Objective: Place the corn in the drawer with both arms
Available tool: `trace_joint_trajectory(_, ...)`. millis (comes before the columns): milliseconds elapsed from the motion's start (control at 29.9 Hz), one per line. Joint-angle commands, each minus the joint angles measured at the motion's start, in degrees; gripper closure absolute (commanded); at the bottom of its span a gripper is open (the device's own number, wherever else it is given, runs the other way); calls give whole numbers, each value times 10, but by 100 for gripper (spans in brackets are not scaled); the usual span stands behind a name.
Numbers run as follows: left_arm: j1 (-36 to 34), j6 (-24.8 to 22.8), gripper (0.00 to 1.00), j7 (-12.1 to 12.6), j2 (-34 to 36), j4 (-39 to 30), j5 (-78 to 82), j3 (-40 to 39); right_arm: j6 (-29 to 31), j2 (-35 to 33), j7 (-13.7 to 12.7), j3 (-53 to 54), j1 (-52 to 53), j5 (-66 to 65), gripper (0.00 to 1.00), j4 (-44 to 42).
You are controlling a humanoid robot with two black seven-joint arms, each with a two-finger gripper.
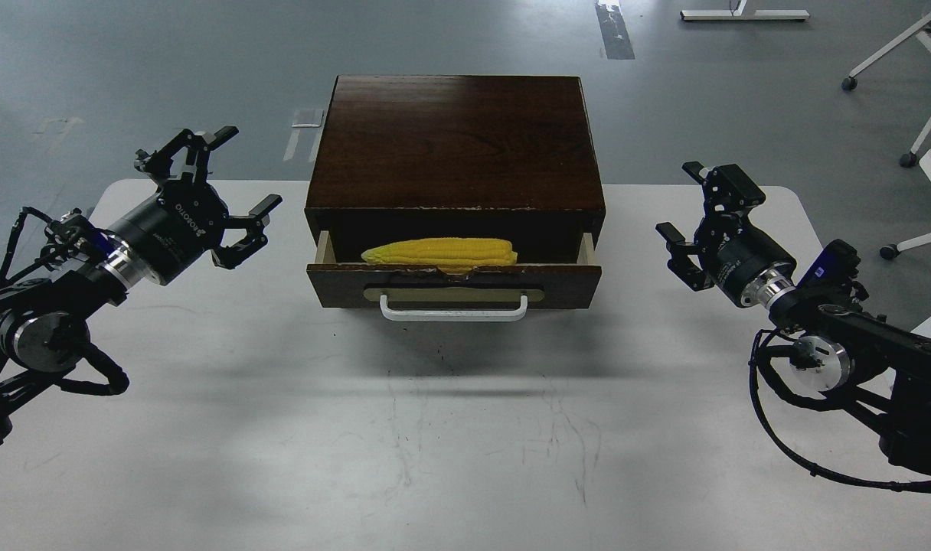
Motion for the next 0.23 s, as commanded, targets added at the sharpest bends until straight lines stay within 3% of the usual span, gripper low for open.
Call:
trace_joint_trajectory(0,0,0,2,0,0,0,0,0,0,5,0,0,0,0,0,0)
trace_joint_trajectory(200,1,0,2,0,-1,0,1,0,0,12,0,0,0,0,0,-1)
